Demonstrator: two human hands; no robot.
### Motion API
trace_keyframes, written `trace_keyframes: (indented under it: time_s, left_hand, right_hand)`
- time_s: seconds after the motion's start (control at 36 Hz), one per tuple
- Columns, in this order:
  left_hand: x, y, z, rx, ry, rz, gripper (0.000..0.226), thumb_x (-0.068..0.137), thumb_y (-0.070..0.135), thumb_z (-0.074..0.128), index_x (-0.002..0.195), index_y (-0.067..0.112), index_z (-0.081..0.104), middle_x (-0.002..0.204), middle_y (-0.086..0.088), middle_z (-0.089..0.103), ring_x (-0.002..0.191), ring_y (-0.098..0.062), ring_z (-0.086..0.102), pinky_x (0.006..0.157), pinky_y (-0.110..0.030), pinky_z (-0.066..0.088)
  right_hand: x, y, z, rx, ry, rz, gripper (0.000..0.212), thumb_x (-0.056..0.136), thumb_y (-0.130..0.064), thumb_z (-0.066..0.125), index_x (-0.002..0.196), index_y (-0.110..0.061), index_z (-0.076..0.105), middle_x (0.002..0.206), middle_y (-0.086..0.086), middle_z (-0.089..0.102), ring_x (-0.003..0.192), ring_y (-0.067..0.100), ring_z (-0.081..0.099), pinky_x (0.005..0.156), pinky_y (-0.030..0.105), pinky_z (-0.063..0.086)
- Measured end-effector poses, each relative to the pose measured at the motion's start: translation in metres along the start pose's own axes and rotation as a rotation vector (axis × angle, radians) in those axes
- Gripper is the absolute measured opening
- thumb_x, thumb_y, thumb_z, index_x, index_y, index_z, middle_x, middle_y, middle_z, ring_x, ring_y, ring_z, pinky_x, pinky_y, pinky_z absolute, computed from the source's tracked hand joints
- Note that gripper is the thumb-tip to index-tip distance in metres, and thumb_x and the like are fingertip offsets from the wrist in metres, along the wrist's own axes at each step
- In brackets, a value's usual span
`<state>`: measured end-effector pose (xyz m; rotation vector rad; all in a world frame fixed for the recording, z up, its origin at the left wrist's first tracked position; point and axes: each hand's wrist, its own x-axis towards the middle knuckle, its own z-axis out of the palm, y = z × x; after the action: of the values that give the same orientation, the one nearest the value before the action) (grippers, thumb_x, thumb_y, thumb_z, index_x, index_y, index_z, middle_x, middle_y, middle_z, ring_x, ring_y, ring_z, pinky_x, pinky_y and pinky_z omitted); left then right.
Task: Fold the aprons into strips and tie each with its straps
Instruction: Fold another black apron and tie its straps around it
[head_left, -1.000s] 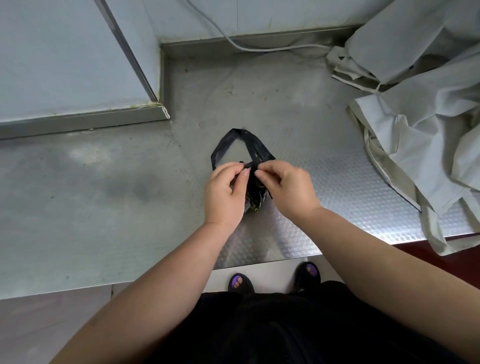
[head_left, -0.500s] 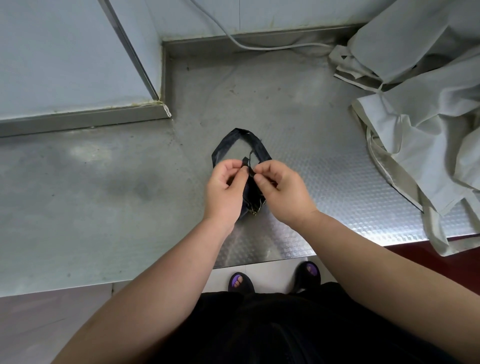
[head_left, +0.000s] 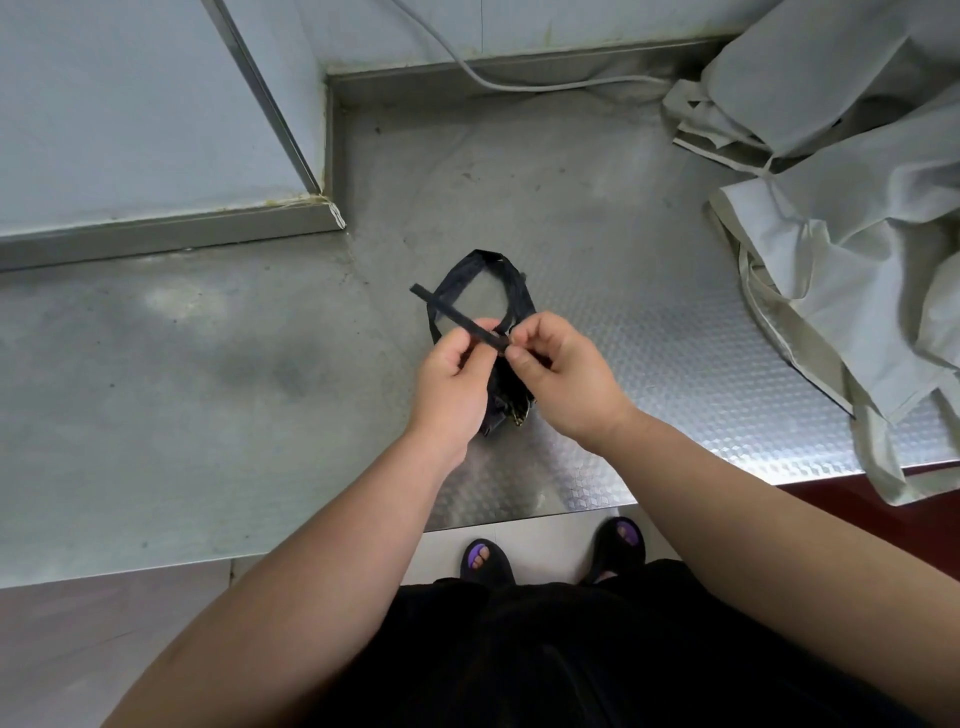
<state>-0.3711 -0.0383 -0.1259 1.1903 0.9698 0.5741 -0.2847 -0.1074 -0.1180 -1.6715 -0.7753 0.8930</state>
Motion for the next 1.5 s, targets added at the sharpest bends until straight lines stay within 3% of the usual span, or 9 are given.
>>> trace_keyframes:
  time_s: [0.19, 0.36, 0.58, 0.72, 0.81, 0.92, 1.25, 1.36, 1.5]
  left_hand:
    - [-0.007, 0.007, -0.007, 0.043, -0.153, 0.048, 0.019, 0.090, 0.006, 0.059, 0.090, 0.021, 0.070, 0.089, 0.016, 0.068, 0.079, 0.007, 0.060, 0.067, -0.009, 0.044]
    - [-0.006, 0.005, -0.007, 0.034, -0.061, 0.028, 0.018, 0.091, 0.012, 0.060, 0.075, 0.016, 0.068, 0.071, 0.012, 0.064, 0.063, 0.005, 0.053, 0.055, -0.010, 0.039]
    - [0.003, -0.007, -0.011, -0.125, -0.133, -0.125, 0.033, 0.093, 0.008, 0.055, 0.070, 0.023, 0.072, 0.081, 0.017, 0.069, 0.081, -0.004, 0.057, 0.060, -0.019, 0.036]
    - [0.006, -0.004, -0.012, 0.211, -0.216, 0.053, 0.027, 0.094, 0.010, 0.055, 0.071, 0.024, 0.061, 0.070, 0.000, 0.054, 0.061, -0.005, 0.043, 0.052, -0.016, 0.036]
    - [0.012, -0.002, -0.017, 0.424, -0.294, 0.236, 0.020, 0.094, 0.010, 0.054, 0.076, 0.018, 0.059, 0.075, 0.001, 0.058, 0.066, 0.002, 0.048, 0.064, -0.014, 0.040]
    - [0.018, 0.001, -0.023, 0.511, -0.393, 0.308, 0.029, 0.094, 0.007, 0.052, 0.083, 0.033, 0.061, 0.092, 0.004, 0.063, 0.085, -0.001, 0.057, 0.080, -0.012, 0.041]
    - [0.012, -0.005, -0.016, 0.313, -0.300, 0.271, 0.022, 0.092, 0.014, 0.057, 0.085, 0.033, 0.066, 0.093, 0.007, 0.068, 0.093, -0.003, 0.062, 0.089, -0.019, 0.045]
    - [0.007, -0.005, -0.009, 0.281, -0.238, 0.296, 0.021, 0.090, 0.013, 0.060, 0.087, 0.032, 0.068, 0.090, 0.014, 0.065, 0.089, 0.004, 0.061, 0.084, -0.012, 0.044]
    - [-0.001, -0.009, -0.005, 0.288, -0.118, 0.290, 0.027, 0.087, 0.012, 0.066, 0.084, 0.039, 0.066, 0.095, 0.009, 0.058, 0.088, 0.010, 0.057, 0.084, -0.006, 0.040]
  right_hand:
    - [0.006, -0.003, -0.001, 0.015, 0.111, 0.096, 0.025, 0.093, -0.008, 0.054, 0.080, -0.024, 0.039, 0.079, 0.000, 0.060, 0.072, 0.010, 0.054, 0.068, 0.017, 0.044]
    - [0.005, -0.003, -0.007, -0.023, 0.040, 0.105, 0.024, 0.093, -0.012, 0.054, 0.079, -0.024, 0.038, 0.068, -0.006, 0.054, 0.045, -0.004, 0.042, 0.047, 0.010, 0.033]
    - [0.013, -0.001, -0.011, -0.021, -0.032, 0.182, 0.016, 0.097, -0.012, 0.048, 0.085, -0.018, 0.057, 0.082, 0.000, 0.065, 0.080, 0.017, 0.061, 0.077, 0.030, 0.049]
    - [0.013, -0.002, -0.019, 0.011, -0.022, 0.195, 0.022, 0.096, -0.020, 0.054, 0.079, -0.010, 0.063, 0.066, -0.004, 0.060, 0.062, 0.009, 0.055, 0.063, 0.022, 0.046]
    - [0.012, -0.004, -0.023, 0.036, -0.108, 0.179, 0.011, 0.088, -0.017, 0.064, 0.080, -0.012, 0.059, 0.073, 0.002, 0.061, 0.068, 0.010, 0.056, 0.068, 0.020, 0.047]
    - [0.013, -0.009, -0.030, -0.060, -0.231, 0.181, 0.016, 0.081, -0.013, 0.072, 0.082, -0.016, 0.056, 0.068, -0.004, 0.059, 0.061, 0.005, 0.054, 0.065, 0.016, 0.044]
    - [0.019, -0.014, -0.031, -0.526, -0.244, 0.093, 0.009, 0.089, -0.020, 0.064, 0.083, -0.018, 0.057, 0.058, -0.009, 0.052, 0.044, -0.004, 0.048, 0.048, 0.008, 0.035]
    - [0.017, -0.015, -0.033, -0.392, -0.232, 0.183, 0.008, 0.092, -0.014, 0.058, 0.086, -0.019, 0.060, 0.065, -0.006, 0.062, 0.052, -0.005, 0.054, 0.051, 0.006, 0.039]
    - [0.012, -0.009, -0.029, 0.265, -0.090, 0.323, 0.028, 0.088, 0.016, 0.047, 0.087, -0.007, 0.063, 0.082, 0.007, 0.064, 0.078, 0.014, 0.061, 0.081, 0.020, 0.051]
